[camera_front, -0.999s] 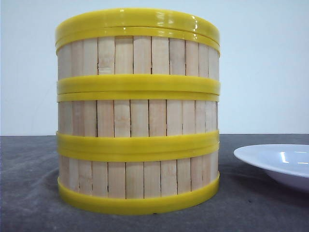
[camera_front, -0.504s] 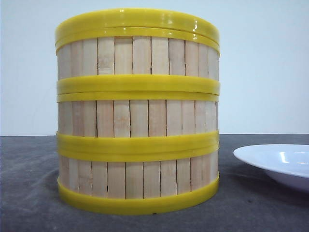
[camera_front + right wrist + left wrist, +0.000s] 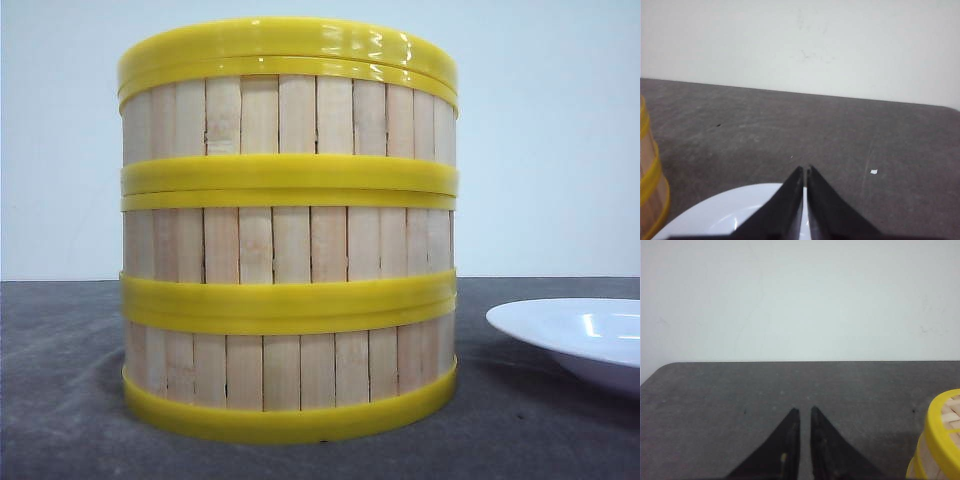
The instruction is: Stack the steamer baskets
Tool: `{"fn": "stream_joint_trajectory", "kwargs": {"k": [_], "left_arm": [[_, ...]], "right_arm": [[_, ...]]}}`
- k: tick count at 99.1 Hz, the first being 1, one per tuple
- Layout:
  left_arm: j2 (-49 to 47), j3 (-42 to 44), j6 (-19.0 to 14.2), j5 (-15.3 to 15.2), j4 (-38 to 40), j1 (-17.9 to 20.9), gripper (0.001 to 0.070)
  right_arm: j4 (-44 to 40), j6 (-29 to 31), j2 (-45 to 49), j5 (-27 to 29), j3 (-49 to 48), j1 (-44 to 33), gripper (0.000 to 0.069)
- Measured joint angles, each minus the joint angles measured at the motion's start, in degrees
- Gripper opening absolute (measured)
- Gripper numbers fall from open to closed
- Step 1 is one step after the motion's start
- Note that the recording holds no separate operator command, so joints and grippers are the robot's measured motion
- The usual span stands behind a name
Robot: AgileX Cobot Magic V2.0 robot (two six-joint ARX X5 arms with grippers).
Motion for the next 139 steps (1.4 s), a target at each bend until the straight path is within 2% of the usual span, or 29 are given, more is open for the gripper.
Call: {"fn": "stream_joint_trajectory", "kwargs": {"k": [80, 94, 100, 109, 113, 116, 126, 129, 139], "left_arm": [[0.0, 0.0, 0.0, -0.1, 0.0, 0.0, 0.0013], [0.0, 0.0, 2.7, -1.0, -0.1, 0.0, 0.0013], [0.0, 0.0, 2.3, -1.6, -0.1, 0.1, 0.0013], [-0.3, -1.3, -0.4, -1.7, 2.2, 1.5, 0.0013], [-1.0, -3.1, -0.8, -1.0, 4.5, 2.4, 0.0013], [-1.9, -5.0, -0.7, 0.7, 6.6, 3.2, 0.0013], [-6.8, -13.7, 1.5, 10.8, 16.2, 7.5, 0.0013], [-8.6, -16.7, 1.5, 13.0, 18.9, 9.3, 0.0013], [-14.9, -26.3, -1.2, 15.6, 23.3, 15.4, 0.0013]], "right_arm": [[1.7, 0.0, 0.0, 0.0, 0.0, 0.3, 0.0009], [1.7, 0.0, 0.0, 0.0, 0.0, 0.3, 0.0009], [1.7, 0.0, 0.0, 0.0, 0.0, 0.3, 0.0009], [1.7, 0.0, 0.0, 0.0, 0.0, 0.3, 0.0009], [1.7, 0.0, 0.0, 0.0, 0.0, 0.3, 0.0009], [1.7, 0.0, 0.0, 0.0, 0.0, 0.3, 0.0009], [1.7, 0.0, 0.0, 0.0, 0.0, 0.3, 0.0009], [1.7, 0.0, 0.0, 0.0, 0.0, 0.3, 0.0009], [1.7, 0.0, 0.0, 0.0, 0.0, 0.3, 0.0009]]}}
